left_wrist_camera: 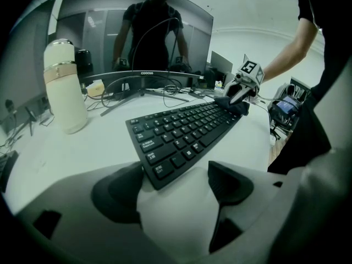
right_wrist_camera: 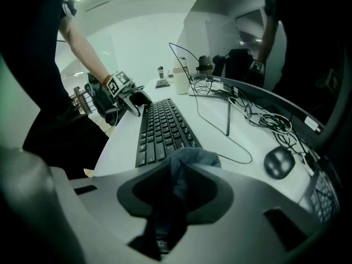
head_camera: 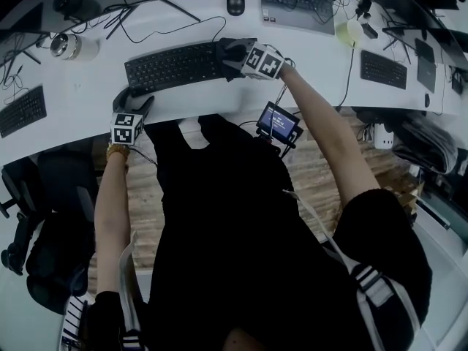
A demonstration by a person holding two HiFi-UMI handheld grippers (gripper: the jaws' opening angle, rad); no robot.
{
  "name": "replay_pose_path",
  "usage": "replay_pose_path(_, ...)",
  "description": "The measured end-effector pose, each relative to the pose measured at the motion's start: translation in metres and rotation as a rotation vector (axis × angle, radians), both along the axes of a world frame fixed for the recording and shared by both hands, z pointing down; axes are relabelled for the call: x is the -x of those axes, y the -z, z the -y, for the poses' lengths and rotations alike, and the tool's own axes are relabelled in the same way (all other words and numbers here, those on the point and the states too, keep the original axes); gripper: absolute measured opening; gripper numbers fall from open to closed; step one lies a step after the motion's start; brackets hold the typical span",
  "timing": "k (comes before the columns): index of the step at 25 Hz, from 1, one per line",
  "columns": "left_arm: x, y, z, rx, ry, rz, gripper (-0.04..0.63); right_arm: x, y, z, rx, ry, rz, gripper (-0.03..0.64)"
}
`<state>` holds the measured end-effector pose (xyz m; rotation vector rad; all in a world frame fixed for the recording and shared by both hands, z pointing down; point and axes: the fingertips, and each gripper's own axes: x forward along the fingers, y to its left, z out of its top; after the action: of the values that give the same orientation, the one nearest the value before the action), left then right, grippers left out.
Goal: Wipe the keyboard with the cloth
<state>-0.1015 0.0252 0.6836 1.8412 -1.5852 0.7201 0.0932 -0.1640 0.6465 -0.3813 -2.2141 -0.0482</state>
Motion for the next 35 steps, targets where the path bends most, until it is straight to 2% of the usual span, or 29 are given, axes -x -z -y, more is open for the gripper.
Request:
replay_pose_path(4, -0.002, 0.001, 0.001, 0.001, -0.002, 0.003, 0.367, 0.007, 0.000, -0.009, -0.091, 0.112, 0.010, 0.089)
replay_pose_path(9, 0.000, 0.000, 0.001, 0.000, 0.001, 0.001, 0.368, 0.020, -0.002, -0.017, -0.024, 0.111, -0.005, 0.089)
replay_pose_path(14, -0.001, 0.000, 0.003, 0.001, 0.000, 0.004, 0.370, 0.022, 0.001, -0.013, 0.069, 0.012, 0.004, 0.084)
replay_pose_path(16, -0.001, 0.001, 0.002, -0.002, 0.001, 0.005, 0.370, 0.024, 0.001, -0.014, 0.063, 0.016, 0.002, 0.084)
replay_pose_path(20, -0.001, 0.001, 0.002, -0.005, 0.002, 0.005, 0.370, 0.033, 0.000, -0.024, 0.006, 0.095, 0.020, 0.084)
replay_pose_path(25, -0.001, 0.000, 0.003, -0.003, 0.005, 0.002, 0.370, 0.058, -0.002, -0.040, 0.004, 0.152, 0.000, 0.083)
replay_pose_path(35, -0.001, 0.001, 0.004, -0.008, 0.008, 0.007, 0.373, 0.081, -0.002, -0.056, 0.012, 0.170, -0.002, 0.083)
